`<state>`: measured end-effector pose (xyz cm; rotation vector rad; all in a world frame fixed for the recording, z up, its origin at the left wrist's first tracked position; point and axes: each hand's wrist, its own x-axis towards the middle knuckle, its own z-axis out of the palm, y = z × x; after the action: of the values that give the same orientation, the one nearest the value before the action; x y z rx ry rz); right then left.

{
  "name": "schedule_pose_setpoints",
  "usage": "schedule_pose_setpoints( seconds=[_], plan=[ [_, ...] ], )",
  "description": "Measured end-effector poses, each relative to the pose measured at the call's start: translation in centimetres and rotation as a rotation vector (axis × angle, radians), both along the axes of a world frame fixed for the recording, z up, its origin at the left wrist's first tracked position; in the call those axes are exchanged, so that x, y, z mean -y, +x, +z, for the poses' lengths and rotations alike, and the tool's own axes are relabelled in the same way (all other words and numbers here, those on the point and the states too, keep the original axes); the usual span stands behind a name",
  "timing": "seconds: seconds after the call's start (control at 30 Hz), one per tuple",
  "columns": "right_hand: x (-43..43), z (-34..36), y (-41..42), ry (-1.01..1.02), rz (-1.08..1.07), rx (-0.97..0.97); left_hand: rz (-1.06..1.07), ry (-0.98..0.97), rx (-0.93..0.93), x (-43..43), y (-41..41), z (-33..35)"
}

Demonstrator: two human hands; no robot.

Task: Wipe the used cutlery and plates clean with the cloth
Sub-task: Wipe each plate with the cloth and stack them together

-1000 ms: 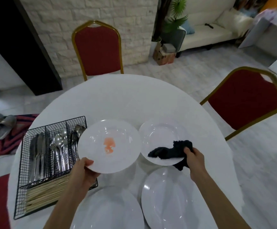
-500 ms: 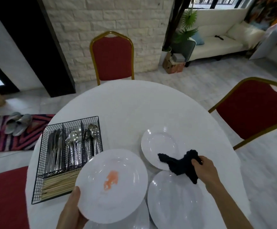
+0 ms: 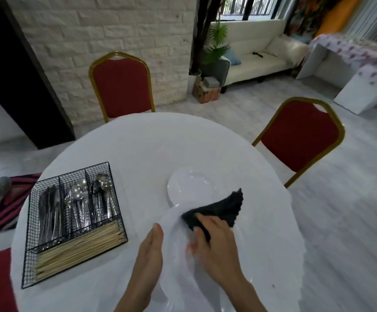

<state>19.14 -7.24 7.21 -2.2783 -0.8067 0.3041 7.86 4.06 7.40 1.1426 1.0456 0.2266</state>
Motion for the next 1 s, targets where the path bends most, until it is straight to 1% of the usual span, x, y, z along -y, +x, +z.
schedule_pose_setpoints(
  seconds=[0.07, 0.17, 0.23, 0.3, 0.33, 0.4, 0.5, 0.57, 0.67, 0.77, 0.8, 0.87, 0.9, 1.0],
  plan=[
    [-0.3, -1.0, -2.2, -0.011, 0.078, 0.035, 0.002, 0.01, -0.004, 1.1, 0.1, 0.3],
    [0.4, -2.0, -5.5, -0.022, 0.267, 0.051, 0.081, 0.002, 0.002, 0.8, -0.4, 0.8],
    [1.8, -2.7, -7.1, -0.02, 0.338, 0.117, 0.157, 0.016, -0.009, 0.1, -0.9, 1.1],
    [2.9, -2.7, -8.1, -0.066, 0.406, 0.187, 0.185, 0.03, -0.007, -0.2, -1.4, 1.5],
    [3.2, -2.6, -8.3, -0.077, 0.411, 0.222, 0.177, 0.038, 0.001, -0.1, -1.5, 1.7],
    [3.2, -2.0, -8.0, -0.03, 0.422, 0.271, 0.156, 0.063, 0.033, 0.6, -1.6, 1.8],
    [2.4, -1.3, -5.9, 0.009, 0.414, 0.357, 0.14, 0.097, 0.048, 2.2, -1.5, 2.0],
    [2.2, -1.4, -4.2, -0.053, 0.351, 0.432, 0.117, 0.099, 0.066, 2.8, -1.5, 2.5],
    [2.7, -2.5, -2.8, -0.182, 0.222, 0.433, 0.116, 0.106, 0.07, 2.6, -1.6, 3.9],
    [4.1, -3.9, -4.2, -0.255, 0.185, 0.48, 0.164, 0.176, -0.002, 1.6, -2.3, 4.2],
    [4.7, -4.4, -5.0, -0.253, 0.179, 0.518, 0.196, 0.186, -0.004, 1.2, -2.6, 3.9],
    [5.4, -4.8, -7.1, -0.185, 0.192, 0.558, 0.253, 0.157, -0.002, 0.8, -3.0, 3.6],
    [5.5, -4.7, -8.0, -0.146, 0.226, 0.54, 0.273, 0.14, -0.005, 0.9, -3.1, 3.5],
    [4.7, -3.0, -9.7, -0.047, 0.369, 0.371, 0.309, 0.107, 0.034, 2.2, -2.6, 3.8]
  ],
)
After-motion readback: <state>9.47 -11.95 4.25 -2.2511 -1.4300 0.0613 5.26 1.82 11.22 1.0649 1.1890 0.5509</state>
